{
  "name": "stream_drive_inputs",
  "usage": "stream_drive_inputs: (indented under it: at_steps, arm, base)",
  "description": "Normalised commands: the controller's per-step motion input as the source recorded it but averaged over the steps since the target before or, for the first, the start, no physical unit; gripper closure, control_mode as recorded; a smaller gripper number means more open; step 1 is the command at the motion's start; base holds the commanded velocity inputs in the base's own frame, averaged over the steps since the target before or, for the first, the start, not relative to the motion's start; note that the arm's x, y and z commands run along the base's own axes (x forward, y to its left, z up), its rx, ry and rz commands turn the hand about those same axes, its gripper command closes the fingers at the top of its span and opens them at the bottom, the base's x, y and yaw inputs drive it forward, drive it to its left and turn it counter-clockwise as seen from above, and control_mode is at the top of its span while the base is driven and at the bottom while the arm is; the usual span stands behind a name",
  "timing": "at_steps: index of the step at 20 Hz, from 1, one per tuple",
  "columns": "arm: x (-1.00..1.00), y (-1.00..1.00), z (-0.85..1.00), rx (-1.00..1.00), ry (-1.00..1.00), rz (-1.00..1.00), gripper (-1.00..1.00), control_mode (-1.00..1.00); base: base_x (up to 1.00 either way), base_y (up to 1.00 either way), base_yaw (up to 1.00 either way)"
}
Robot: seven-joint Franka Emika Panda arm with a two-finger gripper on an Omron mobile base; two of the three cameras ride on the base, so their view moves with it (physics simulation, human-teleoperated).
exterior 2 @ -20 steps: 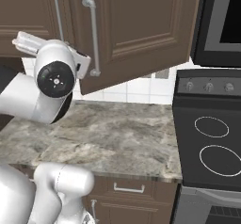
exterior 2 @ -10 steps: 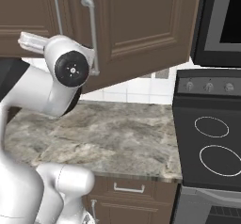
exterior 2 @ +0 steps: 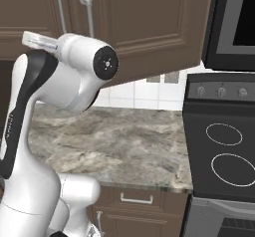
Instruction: Open the cabinet and move the ladle to the pot. Then close the cabinet.
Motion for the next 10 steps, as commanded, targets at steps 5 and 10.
stream_drive_inputs:
  at_steps: [5, 10]
  arm:
    - [0.66, -0.01, 0.00, 0.00, 0.00, 0.16, -1.00, -1.00]
    - [0.93, 0.00, 0.00, -0.01, -0.02, 0.05, -1.00, -1.00]
  base:
    - [0.00, 0.00, 0.00]
    - [0.00, 0.00, 0.00]
